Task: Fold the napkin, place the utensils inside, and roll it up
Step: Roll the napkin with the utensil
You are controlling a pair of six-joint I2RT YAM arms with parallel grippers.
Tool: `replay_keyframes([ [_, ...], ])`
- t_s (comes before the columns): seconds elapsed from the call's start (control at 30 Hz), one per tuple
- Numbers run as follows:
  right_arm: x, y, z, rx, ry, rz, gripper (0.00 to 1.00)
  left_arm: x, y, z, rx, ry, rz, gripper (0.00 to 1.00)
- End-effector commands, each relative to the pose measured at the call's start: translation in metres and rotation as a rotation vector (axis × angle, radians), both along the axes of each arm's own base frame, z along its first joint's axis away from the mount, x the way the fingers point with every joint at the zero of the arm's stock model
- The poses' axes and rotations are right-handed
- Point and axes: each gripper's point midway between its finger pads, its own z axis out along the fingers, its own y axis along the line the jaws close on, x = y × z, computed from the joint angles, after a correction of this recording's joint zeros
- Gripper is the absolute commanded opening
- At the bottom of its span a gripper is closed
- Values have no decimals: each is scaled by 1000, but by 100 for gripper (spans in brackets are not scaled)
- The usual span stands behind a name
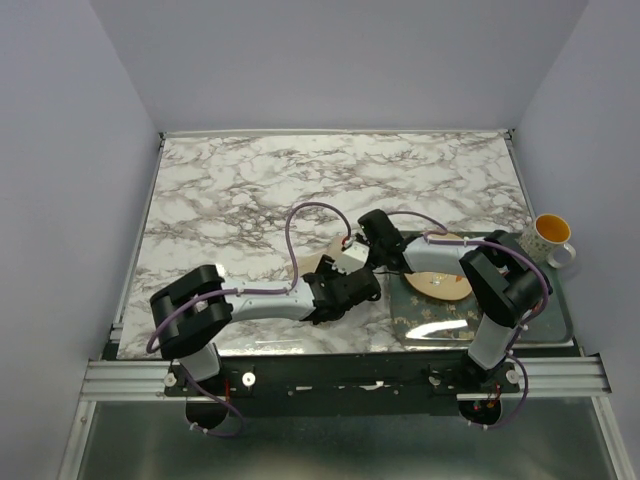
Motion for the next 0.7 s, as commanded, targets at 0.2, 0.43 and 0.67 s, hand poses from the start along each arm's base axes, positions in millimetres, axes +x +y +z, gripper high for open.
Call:
replay_keyframes([
  [0.2, -14, -8, -4, -44, 122, -78, 1, 7, 16, -18, 166, -51, 25, 62],
  [0.43, -15, -7, -1, -37, 124, -80, 1, 6, 15, -17, 154, -47, 20, 21],
  [0.67, -13, -4, 3, -33, 75, -9, 38, -1, 11, -18, 48, 23, 4, 4],
])
